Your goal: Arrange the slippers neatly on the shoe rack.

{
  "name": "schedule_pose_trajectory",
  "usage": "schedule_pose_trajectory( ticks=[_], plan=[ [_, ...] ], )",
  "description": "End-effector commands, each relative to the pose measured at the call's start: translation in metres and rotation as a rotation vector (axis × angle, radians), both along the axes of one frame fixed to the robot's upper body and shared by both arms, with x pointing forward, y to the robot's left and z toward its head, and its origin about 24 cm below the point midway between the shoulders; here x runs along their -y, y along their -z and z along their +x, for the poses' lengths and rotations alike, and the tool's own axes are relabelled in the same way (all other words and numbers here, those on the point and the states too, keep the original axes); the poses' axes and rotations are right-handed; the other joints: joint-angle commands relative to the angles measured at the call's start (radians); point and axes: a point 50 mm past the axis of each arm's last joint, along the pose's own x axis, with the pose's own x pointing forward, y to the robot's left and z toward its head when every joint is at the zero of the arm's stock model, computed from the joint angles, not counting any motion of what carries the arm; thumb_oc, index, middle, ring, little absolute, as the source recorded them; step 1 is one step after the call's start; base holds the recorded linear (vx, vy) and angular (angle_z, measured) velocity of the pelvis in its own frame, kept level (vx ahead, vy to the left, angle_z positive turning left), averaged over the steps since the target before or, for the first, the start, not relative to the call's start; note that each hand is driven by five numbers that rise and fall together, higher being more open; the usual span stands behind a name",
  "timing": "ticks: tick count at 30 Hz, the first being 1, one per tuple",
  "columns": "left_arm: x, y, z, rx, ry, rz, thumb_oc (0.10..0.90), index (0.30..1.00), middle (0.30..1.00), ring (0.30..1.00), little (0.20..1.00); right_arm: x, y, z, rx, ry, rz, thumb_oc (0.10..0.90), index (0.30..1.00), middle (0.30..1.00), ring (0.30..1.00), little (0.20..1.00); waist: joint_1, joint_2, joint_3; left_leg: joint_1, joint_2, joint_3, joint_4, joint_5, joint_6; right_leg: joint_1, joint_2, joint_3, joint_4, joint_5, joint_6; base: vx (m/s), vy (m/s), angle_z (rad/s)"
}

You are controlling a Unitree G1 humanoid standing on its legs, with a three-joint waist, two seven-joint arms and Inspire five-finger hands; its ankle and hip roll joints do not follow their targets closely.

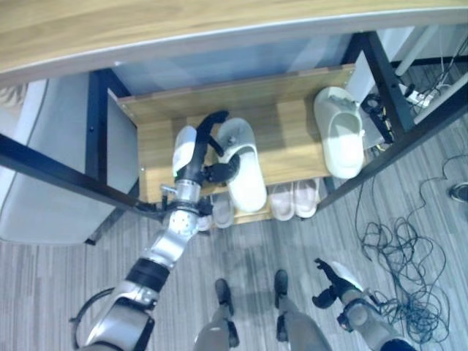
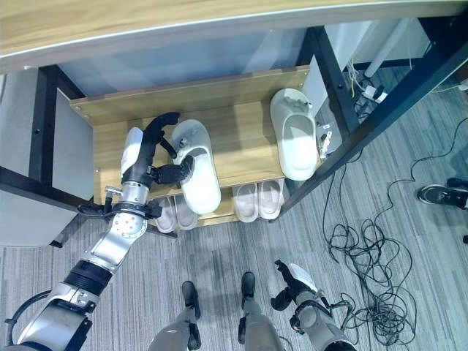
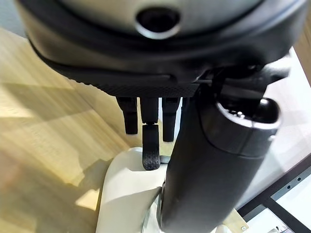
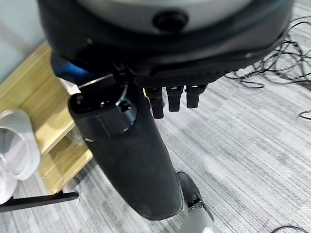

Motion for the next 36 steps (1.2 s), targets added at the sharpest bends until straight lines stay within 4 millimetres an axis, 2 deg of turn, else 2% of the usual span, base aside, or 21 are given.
schedule_pose_trajectory(
  ticks=[1,22,29,30,31,36],
  plan=[
    [-0.008,-0.006,0.012,-0.003,-0.035,0.017,0.4,0.3,0.3,0.3,0.3,-0.002,-0.009,0.004,0.07,-0.009,0.032,0.8,0.9,0.9,0.9,0.9,-0.009,-0.041,-0.063,-0.024,0.013,-0.033,-0.008,-0.039,-0.054,-0.039,-0.115,-0.019,-0.001,-0.057,0.131,0.0,0.0,0.0],
    [-0.007,-0.007,0.012,-0.001,-0.03,0.009,0.4,0.3,0.3,0.3,0.3,-0.003,-0.008,0.003,0.068,-0.01,0.034,0.8,0.9,0.9,0.9,0.9,-0.009,-0.041,-0.064,-0.023,0.014,-0.032,-0.008,-0.04,-0.054,-0.04,-0.115,-0.019,-0.001,-0.057,0.131,0.0,0.0,0.0],
    [0.015,-0.009,0.005,0.004,0.082,-0.028,0.4,0.3,0.3,0.3,0.3,-0.003,-0.008,0.001,0.068,0.002,0.049,0.8,0.9,0.9,0.9,0.9,-0.012,-0.03,-0.07,-0.014,0.007,-0.036,-0.008,-0.052,-0.049,-0.037,-0.114,-0.006,-0.001,-0.064,0.128,0.01,-0.016,0.0],
    [0.042,-0.03,0.006,0.076,0.162,-0.059,0.4,0.3,0.3,0.3,0.3,0.0,-0.006,-0.004,0.06,0.02,0.05,0.8,0.9,0.9,0.9,0.9,-0.028,-0.021,-0.067,-0.015,0.005,-0.033,-0.008,-0.054,-0.046,-0.045,-0.115,0.005,-0.001,-0.065,0.127,0.08,0.007,0.03],
    [0.06,-0.073,0.02,0.178,0.188,-0.111,0.4,0.3,0.3,0.3,0.3,0.011,-0.005,-0.011,0.05,0.043,0.033,0.8,0.9,0.9,0.9,0.9,-0.068,0.001,-0.066,0.011,0.007,-0.006,-0.008,-0.069,-0.046,-0.05,-0.107,0.042,-0.001,-0.068,0.132,0.06,0.011,0.05],
    [0.065,-0.086,0.023,0.202,0.194,-0.133,0.4,0.3,0.3,0.3,0.3,0.008,-0.003,-0.014,0.051,0.053,0.05,0.8,0.9,0.9,0.9,0.9,-0.077,0.0,-0.076,0.006,0.008,-0.01,-0.008,-0.065,-0.044,-0.056,-0.102,0.041,-0.001,-0.061,0.132,0.02,0.012,-0.19]
  ],
)
